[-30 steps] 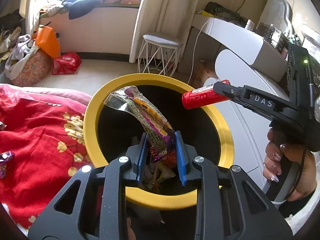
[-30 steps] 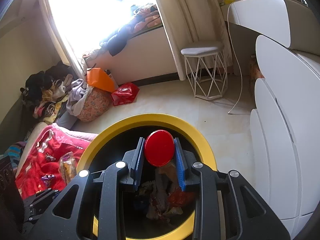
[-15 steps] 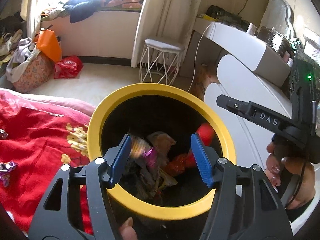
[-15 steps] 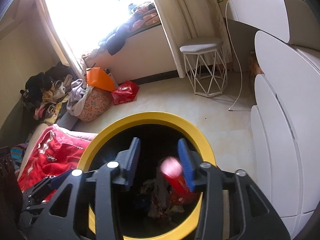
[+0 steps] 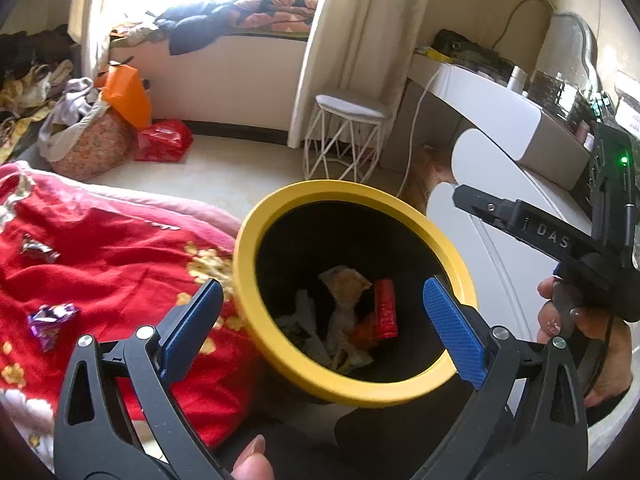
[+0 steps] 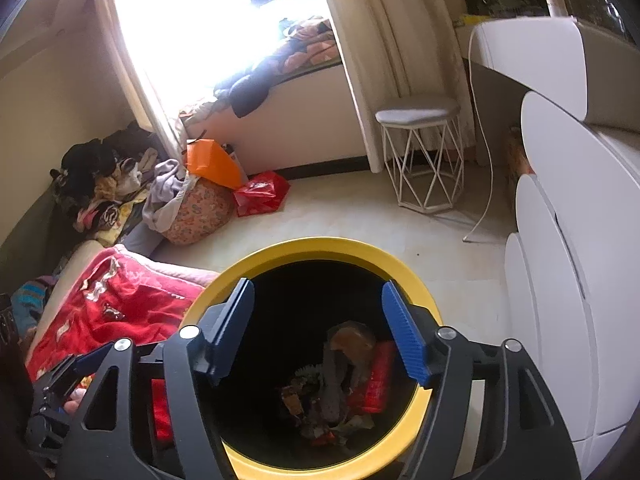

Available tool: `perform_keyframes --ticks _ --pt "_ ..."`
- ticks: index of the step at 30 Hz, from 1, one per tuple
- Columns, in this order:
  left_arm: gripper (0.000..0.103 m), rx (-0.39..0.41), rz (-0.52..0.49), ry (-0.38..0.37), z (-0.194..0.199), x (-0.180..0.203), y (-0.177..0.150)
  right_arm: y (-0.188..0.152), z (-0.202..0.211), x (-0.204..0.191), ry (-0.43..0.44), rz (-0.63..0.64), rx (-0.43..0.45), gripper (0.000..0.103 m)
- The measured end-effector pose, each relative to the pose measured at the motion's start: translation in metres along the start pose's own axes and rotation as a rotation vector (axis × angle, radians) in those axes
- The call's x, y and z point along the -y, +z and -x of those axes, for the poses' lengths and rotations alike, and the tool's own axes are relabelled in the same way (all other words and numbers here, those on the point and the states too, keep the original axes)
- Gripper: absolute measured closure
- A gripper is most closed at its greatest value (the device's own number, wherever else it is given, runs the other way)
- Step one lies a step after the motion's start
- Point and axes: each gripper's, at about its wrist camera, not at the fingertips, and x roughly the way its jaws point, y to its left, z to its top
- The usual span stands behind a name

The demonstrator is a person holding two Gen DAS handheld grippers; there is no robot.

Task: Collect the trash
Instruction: 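Move both open grippers back toward the last two wrappers on the bedspread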

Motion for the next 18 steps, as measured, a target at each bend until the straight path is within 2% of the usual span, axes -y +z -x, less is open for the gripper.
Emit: perform_keyframes --ticks 9,18 --pt "0.011 0.072 0.028 0.064 0.036 -0.023 -0.003 -0.001 0.015 -0.029 0.044 0.066 0.031 0.035" --pt "0.011 0.135 0.067 0.130 0.066 -0.050 -0.006 -0.007 0.022 -0.077 0.127 0.165 0.053 0.032"
